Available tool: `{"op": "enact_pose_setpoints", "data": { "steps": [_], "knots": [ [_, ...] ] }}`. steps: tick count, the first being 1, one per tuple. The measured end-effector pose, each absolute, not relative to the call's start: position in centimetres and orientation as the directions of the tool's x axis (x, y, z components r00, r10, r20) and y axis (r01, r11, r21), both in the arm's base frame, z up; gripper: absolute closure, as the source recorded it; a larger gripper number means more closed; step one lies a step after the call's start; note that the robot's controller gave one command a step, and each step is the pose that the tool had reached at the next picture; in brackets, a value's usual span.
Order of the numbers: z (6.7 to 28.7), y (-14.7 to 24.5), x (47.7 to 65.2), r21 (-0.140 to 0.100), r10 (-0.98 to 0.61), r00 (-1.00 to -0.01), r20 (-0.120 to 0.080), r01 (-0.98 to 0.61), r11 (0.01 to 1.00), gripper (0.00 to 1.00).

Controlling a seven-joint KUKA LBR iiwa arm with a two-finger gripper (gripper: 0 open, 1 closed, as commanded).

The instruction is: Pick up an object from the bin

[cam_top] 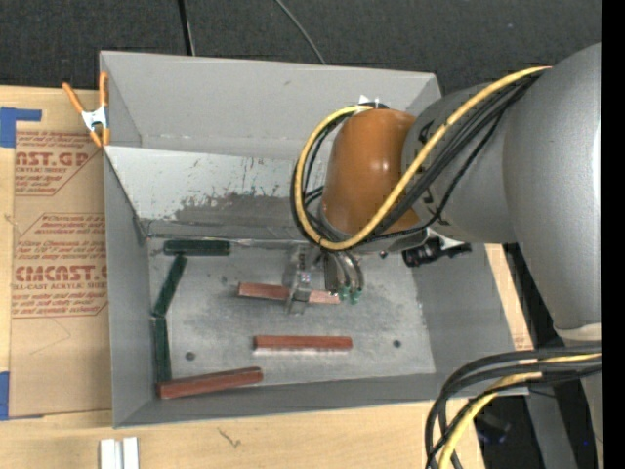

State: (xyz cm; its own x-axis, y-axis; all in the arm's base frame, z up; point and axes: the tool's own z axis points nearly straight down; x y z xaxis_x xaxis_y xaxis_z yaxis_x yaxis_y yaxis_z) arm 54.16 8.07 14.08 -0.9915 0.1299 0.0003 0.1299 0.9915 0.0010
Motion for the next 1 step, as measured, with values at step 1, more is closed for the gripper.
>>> {"op": "enact_pose_setpoints", "data": {
  "steps": [1],
  "knots": [
    [15.19, 8.08, 54.17, 0.001, 0.130, -0.992, 0.000, 0.130, 0.992, 1.00]
  ]
}}
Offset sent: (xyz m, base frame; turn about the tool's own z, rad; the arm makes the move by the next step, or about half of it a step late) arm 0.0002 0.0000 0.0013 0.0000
